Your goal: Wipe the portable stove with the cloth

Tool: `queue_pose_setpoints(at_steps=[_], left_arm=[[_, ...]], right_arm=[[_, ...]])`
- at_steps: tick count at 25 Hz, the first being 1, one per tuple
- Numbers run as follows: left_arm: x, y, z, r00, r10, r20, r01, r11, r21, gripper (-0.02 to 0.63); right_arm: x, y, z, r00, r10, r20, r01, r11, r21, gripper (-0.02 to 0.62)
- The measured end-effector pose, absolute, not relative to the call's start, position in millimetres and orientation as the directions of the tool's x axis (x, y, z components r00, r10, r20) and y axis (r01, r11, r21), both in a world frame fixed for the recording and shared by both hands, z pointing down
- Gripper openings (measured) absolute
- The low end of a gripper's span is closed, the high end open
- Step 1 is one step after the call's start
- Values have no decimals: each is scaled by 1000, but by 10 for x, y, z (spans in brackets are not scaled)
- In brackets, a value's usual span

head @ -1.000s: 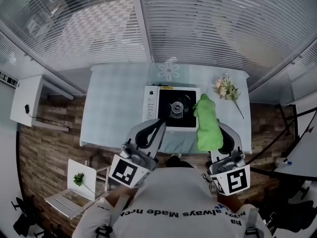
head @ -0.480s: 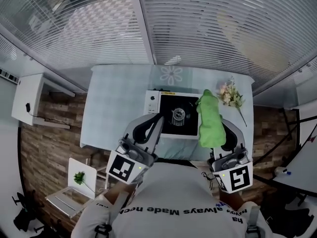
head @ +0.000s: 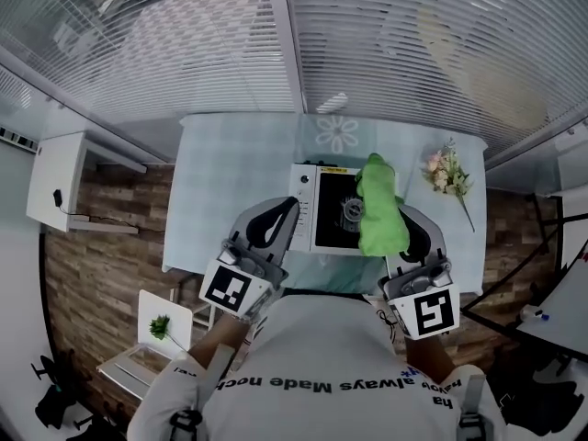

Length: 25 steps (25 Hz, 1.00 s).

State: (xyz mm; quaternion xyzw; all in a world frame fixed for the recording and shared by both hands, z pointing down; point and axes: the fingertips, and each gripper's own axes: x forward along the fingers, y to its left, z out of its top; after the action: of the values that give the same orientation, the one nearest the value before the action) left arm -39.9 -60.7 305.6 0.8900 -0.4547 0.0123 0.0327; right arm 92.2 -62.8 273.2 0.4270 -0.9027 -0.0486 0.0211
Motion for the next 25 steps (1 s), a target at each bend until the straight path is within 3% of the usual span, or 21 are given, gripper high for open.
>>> queue_pose_setpoints(at_steps=[3,8,14,25], left_arm=[[-589,-712,3367,572,-814,103,-820,-571,42,12],[-788,-810,3828,570,-806,157,-820,-569,59,12],[-896,-869,4530,573,-775,265,-816,-569,100,12],[-1002,-826,5750,583,-683,440,-801,-574,170,12]], right_arm=[[639,-768,2839,-662,-750,-7,-734,647,206,26],[314,-949,3473,-651,-724,227,-661,688,300,26],[-150,-1202,3988,-656,-698,288,-572,708,415,26],[-691,-1645,5312,-554,-630,544,-302,761,575,26]])
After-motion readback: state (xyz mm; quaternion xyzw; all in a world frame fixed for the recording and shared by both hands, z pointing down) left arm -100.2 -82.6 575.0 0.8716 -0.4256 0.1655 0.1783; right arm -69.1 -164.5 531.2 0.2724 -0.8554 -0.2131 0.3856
